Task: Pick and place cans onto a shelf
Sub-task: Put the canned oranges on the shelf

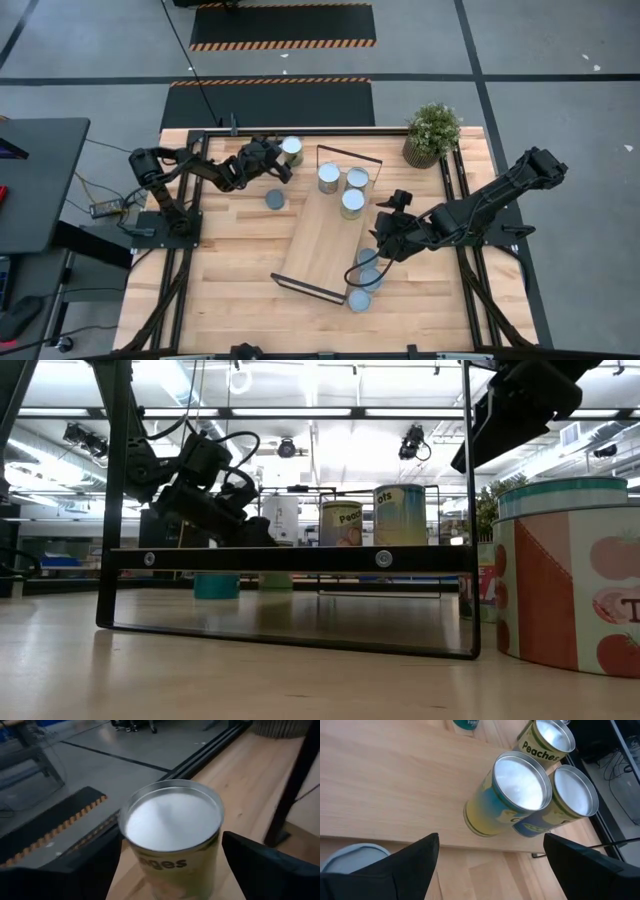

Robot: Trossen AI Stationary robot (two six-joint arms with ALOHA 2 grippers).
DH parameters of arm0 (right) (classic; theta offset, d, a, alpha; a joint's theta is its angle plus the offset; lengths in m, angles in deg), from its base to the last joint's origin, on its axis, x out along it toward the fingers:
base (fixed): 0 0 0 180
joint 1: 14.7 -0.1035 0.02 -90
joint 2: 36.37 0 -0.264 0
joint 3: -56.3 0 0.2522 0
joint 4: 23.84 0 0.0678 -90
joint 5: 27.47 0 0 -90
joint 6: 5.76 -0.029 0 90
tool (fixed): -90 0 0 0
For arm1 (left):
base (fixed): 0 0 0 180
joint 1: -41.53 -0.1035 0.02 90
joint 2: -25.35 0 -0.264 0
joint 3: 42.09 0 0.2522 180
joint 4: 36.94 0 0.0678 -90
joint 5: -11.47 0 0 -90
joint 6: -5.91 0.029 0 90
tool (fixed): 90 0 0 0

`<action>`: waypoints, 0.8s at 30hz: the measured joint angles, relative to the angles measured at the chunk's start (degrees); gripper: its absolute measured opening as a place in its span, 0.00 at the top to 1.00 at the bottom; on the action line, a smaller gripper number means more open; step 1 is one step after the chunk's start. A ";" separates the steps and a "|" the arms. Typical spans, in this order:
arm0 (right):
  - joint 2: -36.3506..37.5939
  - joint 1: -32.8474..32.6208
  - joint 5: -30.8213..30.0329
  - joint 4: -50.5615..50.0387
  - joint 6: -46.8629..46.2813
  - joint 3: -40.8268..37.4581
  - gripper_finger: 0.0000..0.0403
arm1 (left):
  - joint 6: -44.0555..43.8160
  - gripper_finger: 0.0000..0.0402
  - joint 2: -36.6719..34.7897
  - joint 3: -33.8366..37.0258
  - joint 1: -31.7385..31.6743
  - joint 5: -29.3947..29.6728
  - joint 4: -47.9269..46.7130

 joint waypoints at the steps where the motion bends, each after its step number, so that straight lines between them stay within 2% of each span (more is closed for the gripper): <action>1: 0.00 0.03 0.06 0.16 0.01 0.00 0.09 | -0.21 0.12 0.00 0.00 0.00 -0.90 -0.08; 10: -0.02 0.94 1.45 1.04 0.25 0.00 0.09 | -0.26 0.11 0.24 -0.76 -1.00 -3.10 -0.62; 19: -0.02 1.19 1.56 1.38 0.88 0.00 0.09 | 0.60 0.11 7.31 -7.97 -1.13 -3.72 -0.50; 24: -0.02 1.19 1.60 1.37 0.88 0.00 0.09 | 2.02 0.12 8.73 -10.24 -0.41 -3.75 -0.78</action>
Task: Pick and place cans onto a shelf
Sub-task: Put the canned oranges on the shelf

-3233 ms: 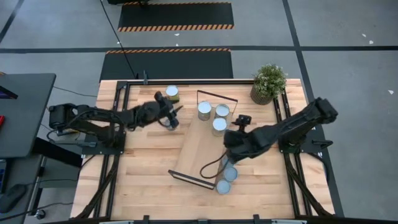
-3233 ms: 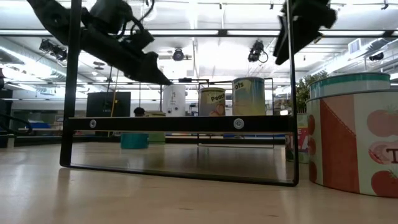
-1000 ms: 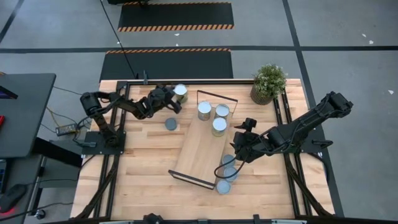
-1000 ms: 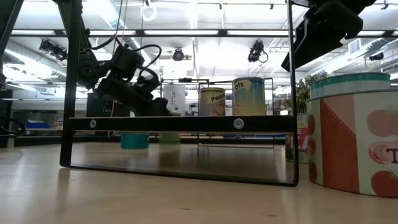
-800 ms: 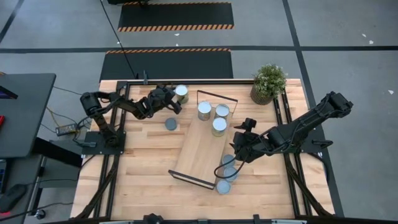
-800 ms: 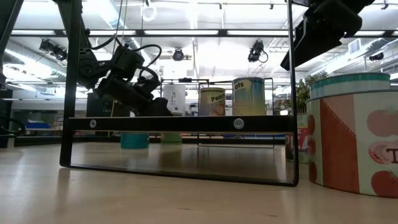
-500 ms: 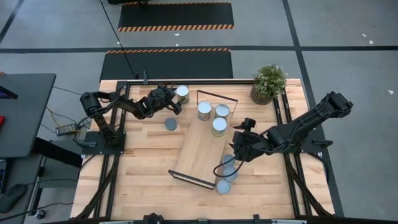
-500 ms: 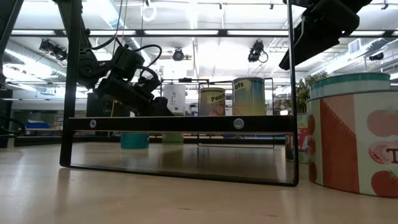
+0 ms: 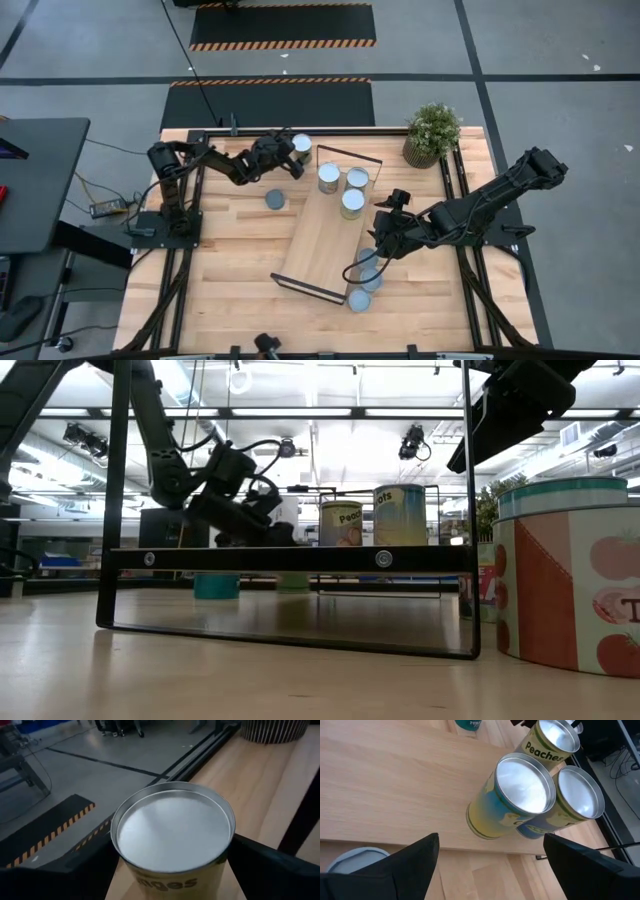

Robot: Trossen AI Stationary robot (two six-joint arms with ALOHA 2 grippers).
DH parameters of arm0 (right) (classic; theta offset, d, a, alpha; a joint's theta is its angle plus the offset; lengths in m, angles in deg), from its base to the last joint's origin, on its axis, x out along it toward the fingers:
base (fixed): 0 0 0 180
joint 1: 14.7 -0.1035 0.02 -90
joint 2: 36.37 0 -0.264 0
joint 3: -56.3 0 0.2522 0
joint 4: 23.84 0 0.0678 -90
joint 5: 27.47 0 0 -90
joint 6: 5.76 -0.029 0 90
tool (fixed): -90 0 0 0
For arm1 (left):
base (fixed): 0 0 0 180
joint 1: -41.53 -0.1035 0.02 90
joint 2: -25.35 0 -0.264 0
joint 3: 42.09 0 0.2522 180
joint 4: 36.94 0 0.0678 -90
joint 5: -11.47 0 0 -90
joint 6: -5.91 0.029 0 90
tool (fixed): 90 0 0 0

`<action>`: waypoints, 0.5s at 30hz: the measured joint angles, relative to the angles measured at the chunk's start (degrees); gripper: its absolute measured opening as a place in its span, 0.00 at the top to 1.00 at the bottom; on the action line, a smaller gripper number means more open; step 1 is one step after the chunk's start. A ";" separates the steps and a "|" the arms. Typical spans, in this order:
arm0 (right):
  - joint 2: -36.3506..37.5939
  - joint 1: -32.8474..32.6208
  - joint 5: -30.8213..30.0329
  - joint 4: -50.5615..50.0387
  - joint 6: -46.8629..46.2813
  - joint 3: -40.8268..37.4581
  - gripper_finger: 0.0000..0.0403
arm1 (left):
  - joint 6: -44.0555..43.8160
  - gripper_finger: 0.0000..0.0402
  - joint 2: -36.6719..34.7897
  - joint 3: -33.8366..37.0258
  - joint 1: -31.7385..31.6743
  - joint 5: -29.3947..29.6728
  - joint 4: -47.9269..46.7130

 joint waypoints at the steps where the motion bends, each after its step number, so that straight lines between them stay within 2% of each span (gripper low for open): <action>1: 0.00 0.00 -0.01 0.03 -0.01 0.00 0.09 | 0.55 0.12 0.13 -0.34 0.19 -0.02 0.06; 9: 0.00 0.00 -0.02 0.02 -0.19 0.00 0.09 | 1.02 0.19 0.07 -0.29 0.25 0.11 -0.08; 15: 0.00 0.00 -0.07 -0.01 -0.41 0.00 0.09 | 1.12 0.19 -4.30 -0.23 0.26 -1.61 -6.36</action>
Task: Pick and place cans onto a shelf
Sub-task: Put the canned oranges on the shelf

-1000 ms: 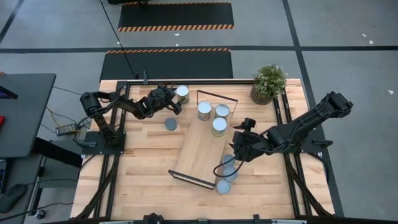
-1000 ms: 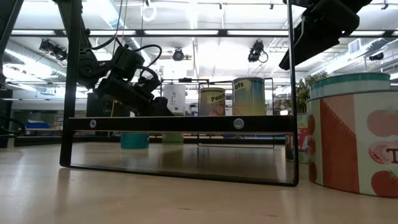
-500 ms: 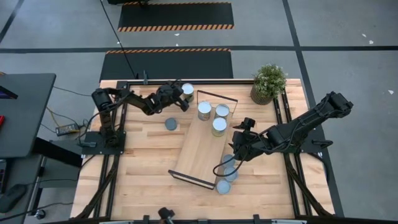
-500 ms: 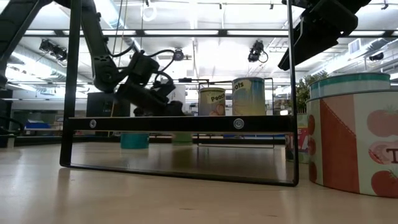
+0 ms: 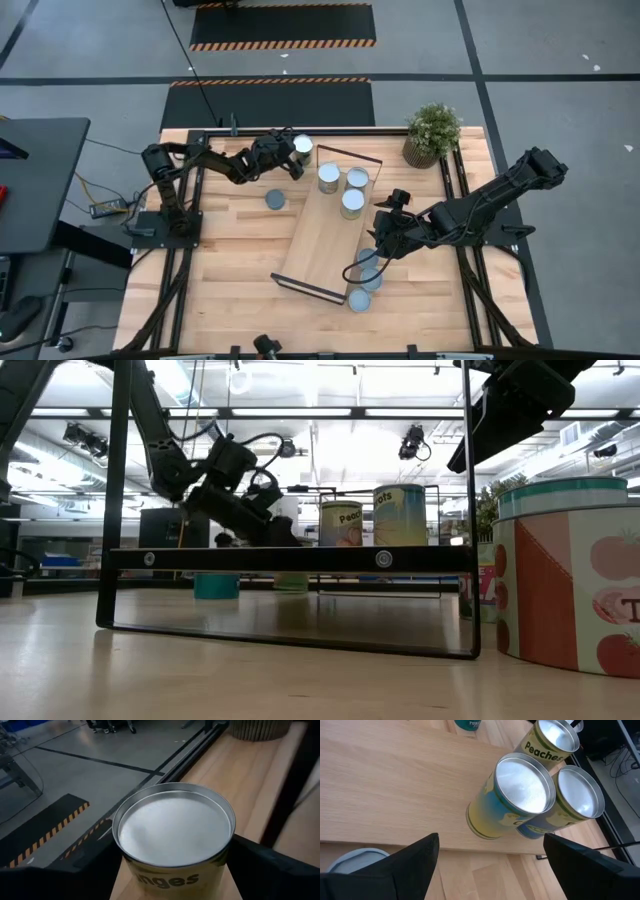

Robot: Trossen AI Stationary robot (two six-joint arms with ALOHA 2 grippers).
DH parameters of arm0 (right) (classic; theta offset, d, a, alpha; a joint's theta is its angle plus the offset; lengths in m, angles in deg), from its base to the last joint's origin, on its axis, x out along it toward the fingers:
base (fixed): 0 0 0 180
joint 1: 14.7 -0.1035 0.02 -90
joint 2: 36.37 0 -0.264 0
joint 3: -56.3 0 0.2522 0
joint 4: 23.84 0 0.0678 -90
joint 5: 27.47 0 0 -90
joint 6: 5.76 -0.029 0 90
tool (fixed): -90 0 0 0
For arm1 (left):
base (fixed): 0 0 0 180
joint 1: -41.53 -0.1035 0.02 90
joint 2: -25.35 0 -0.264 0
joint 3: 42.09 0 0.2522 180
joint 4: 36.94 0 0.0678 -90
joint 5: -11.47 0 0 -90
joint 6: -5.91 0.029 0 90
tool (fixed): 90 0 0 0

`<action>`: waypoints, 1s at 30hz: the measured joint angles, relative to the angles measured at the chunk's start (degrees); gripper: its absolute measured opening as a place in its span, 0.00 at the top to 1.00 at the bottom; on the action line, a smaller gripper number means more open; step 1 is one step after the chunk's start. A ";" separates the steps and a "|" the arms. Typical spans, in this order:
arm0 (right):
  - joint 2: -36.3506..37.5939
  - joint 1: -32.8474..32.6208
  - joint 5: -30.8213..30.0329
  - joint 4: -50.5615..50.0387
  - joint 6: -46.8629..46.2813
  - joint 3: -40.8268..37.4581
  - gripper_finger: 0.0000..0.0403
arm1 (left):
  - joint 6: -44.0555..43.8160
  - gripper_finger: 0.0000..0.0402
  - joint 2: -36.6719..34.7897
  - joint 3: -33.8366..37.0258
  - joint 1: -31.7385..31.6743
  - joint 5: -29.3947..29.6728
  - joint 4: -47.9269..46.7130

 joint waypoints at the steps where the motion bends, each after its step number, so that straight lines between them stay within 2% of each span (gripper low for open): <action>1: 0.00 -0.02 -0.15 -0.03 0.00 0.00 0.09 | 0.52 0.19 -1.40 0.00 0.02 -0.07 -1.73; 5: 0.35 -0.02 -0.37 -0.11 -0.02 0.00 0.09 | 0.92 0.19 -7.69 0.00 -0.01 -1.41 -11.36; 13: 0.63 -0.02 -0.35 -0.84 -0.07 0.00 0.09 | 0.73 0.19 -19.30 0.02 1.85 -14.54 -32.45; 17: 0.63 -0.02 -0.32 -0.84 -0.09 0.00 0.09 | -1.75 0.19 -22.77 0.04 3.91 -23.61 -37.90; 20: 0.63 -0.02 -0.31 -0.87 -0.07 0.00 0.09 | -3.70 0.19 -23.95 0.02 6.45 -26.98 -38.14; 24: 0.66 -0.02 -0.28 -0.92 0.02 0.00 0.09 | -4.86 0.19 -24.15 0.02 11.35 -26.91 -36.58; 30: 0.66 -0.02 -0.24 -0.93 0.63 0.00 0.09 | -4.86 0.19 -24.10 0.02 18.94 -21.27 -32.35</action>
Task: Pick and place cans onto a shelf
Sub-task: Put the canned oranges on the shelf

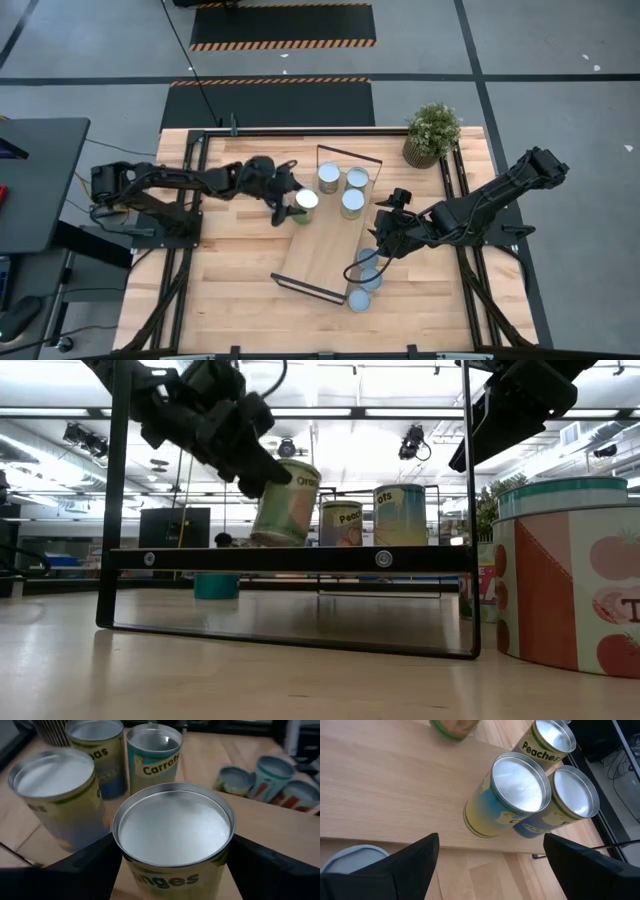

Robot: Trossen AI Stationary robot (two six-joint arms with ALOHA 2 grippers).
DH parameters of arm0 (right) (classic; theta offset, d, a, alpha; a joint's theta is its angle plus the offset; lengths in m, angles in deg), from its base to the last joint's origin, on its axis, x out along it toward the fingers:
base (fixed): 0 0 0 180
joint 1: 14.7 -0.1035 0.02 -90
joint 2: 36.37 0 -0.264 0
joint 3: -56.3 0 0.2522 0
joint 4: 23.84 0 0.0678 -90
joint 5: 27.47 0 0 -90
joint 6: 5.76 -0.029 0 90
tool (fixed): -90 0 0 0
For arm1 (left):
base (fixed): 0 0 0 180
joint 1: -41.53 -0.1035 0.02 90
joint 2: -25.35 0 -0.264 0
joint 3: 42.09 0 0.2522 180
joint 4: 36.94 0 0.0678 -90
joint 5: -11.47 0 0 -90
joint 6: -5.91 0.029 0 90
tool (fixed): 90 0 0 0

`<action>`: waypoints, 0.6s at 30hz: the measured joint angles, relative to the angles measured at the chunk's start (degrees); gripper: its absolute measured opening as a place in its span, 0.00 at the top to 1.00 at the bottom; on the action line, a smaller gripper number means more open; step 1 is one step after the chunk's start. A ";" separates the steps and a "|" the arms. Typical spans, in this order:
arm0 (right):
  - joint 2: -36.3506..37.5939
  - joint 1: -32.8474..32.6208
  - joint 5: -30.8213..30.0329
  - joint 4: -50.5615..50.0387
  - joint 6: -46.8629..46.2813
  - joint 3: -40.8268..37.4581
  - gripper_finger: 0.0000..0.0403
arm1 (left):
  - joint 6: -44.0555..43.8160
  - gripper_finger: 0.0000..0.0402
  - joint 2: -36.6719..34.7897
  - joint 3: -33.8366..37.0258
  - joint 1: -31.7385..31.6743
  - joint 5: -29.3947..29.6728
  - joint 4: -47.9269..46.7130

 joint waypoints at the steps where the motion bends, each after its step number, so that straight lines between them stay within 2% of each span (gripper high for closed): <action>1: 0.00 0.00 0.00 0.00 0.04 0.00 0.09 | 0.04 0.19 0.04 0.00 1.09 1.94 0.17; 6: 0.02 0.00 0.11 0.06 0.39 0.00 0.09 | 0.43 0.19 1.74 -0.02 5.38 8.00 3.83; 11: 0.02 -0.01 0.12 0.64 0.89 0.02 0.09 | -2.80 0.18 5.41 -0.04 7.51 13.88 8.29; 18: 0.02 -0.02 0.11 1.10 1.05 0.02 0.09 | -2.27 0.06 8.96 0.02 8.48 16.90 9.59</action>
